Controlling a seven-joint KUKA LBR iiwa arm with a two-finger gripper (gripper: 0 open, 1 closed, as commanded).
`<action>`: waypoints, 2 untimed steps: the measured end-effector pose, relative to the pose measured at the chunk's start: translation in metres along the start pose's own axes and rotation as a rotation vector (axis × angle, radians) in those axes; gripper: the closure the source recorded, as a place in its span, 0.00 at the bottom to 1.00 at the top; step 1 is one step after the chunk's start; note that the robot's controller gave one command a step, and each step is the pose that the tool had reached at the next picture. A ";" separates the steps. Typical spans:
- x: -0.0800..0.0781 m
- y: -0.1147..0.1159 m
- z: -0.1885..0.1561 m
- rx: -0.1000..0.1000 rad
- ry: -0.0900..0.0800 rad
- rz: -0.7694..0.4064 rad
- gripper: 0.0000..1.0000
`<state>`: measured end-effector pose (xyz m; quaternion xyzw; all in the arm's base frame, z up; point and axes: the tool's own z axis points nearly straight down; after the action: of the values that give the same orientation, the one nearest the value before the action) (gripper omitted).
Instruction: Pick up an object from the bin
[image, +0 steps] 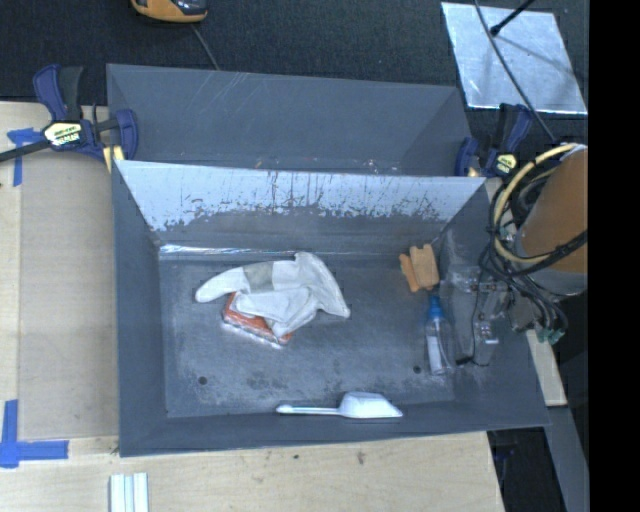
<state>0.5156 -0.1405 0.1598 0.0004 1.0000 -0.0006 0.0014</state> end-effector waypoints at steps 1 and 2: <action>-0.015 0.026 0.034 0.001 -0.004 0.061 0.00; -0.051 0.045 0.058 -0.002 0.001 0.070 0.00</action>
Offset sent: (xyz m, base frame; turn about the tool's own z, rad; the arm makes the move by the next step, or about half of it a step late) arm 0.0600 0.0485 -0.0615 0.0668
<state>0.5669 -0.0959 0.1018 0.0353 0.9994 0.0004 0.0010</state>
